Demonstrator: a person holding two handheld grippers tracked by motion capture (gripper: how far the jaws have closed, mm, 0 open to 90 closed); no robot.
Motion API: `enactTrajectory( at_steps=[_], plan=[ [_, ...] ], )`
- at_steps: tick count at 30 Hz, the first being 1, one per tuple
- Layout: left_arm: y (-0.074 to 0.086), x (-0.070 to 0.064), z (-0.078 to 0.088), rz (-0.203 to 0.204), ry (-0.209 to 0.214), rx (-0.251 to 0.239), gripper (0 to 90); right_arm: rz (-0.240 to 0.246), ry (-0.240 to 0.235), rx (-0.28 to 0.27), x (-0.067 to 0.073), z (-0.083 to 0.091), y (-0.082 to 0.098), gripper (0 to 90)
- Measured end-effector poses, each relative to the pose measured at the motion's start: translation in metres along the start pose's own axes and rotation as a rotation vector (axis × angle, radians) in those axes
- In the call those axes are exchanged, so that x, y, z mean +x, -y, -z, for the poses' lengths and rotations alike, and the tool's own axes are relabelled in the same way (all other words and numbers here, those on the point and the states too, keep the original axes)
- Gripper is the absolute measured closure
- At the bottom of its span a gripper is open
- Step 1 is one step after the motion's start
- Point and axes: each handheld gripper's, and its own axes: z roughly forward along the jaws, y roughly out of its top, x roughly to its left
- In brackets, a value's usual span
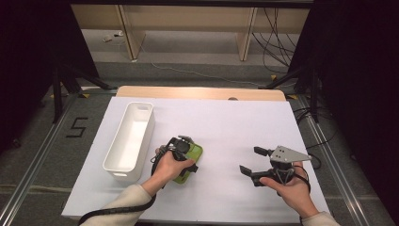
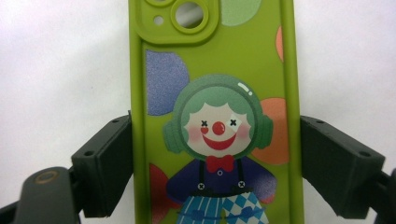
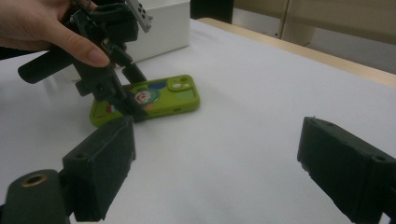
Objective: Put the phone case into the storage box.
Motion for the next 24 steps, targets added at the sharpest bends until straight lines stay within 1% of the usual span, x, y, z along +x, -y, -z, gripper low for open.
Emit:
enactTrajectory(
  at_steps=[5,12,20,23,24],
  plan=[
    [-0.001,0.000,0.003,-0.002,0.003,-0.023,15.9,-0.001,0.000,-0.002,0.000,0.000,0.000,12.6],
    [-0.003,0.001,0.009,0.007,-0.002,-0.087,15.9,0.000,0.000,-0.005,0.000,0.000,0.000,12.5],
    [-0.005,0.001,0.020,0.027,-0.016,-0.187,15.9,0.000,0.000,-0.003,0.000,0.001,0.000,12.6],
    [-0.006,0.002,0.024,0.035,-0.025,-0.232,16.0,0.001,0.001,-0.004,0.000,0.001,0.000,12.6],
    [-0.006,0.002,0.025,0.033,-0.032,-0.238,15.9,0.001,0.000,-0.004,0.000,0.001,0.000,12.6]
  ],
)
